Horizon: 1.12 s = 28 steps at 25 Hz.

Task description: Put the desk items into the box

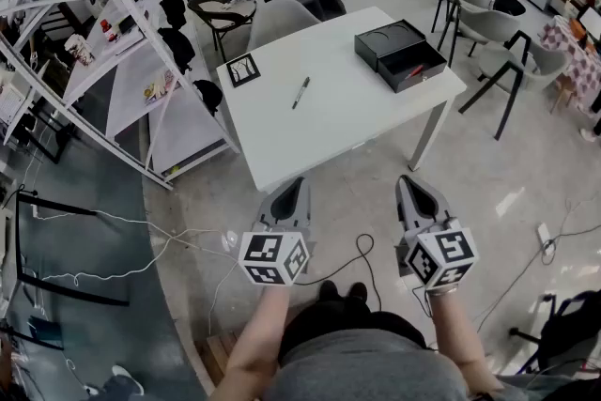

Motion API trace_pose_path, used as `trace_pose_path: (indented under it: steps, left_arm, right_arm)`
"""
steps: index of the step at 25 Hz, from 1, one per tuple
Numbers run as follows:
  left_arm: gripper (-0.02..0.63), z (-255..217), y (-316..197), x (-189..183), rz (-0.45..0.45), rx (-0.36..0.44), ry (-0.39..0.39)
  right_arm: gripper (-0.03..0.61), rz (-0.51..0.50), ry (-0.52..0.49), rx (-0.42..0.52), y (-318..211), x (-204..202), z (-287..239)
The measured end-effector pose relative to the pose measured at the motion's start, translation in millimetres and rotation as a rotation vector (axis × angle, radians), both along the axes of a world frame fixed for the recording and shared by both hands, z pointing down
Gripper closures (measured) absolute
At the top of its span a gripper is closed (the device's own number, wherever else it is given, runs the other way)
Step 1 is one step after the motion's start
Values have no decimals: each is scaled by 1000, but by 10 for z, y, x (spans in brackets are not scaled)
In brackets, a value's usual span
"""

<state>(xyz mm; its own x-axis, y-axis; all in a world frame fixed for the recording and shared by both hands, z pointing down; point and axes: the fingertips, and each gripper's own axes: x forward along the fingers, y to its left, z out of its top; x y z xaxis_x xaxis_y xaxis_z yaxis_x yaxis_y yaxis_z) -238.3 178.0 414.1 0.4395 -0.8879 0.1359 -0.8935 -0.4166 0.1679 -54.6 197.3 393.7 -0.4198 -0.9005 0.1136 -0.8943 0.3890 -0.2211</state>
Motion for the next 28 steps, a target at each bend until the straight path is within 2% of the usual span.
trace_pose_path:
  steps: [8, 18, 28]
  left_arm:
    - [607, -6, 65, 52, -22, 6, -12]
    - [604, -67, -5, -5, -59, 14, -2]
    - [521, -50, -296, -149, -110, 3, -8]
  right_arm:
    - [575, -25, -55, -2, 63, 55, -7]
    - [575, -29, -49, 5, 57, 125, -33]
    - [575, -39, -52, -12, -115, 162, 21]
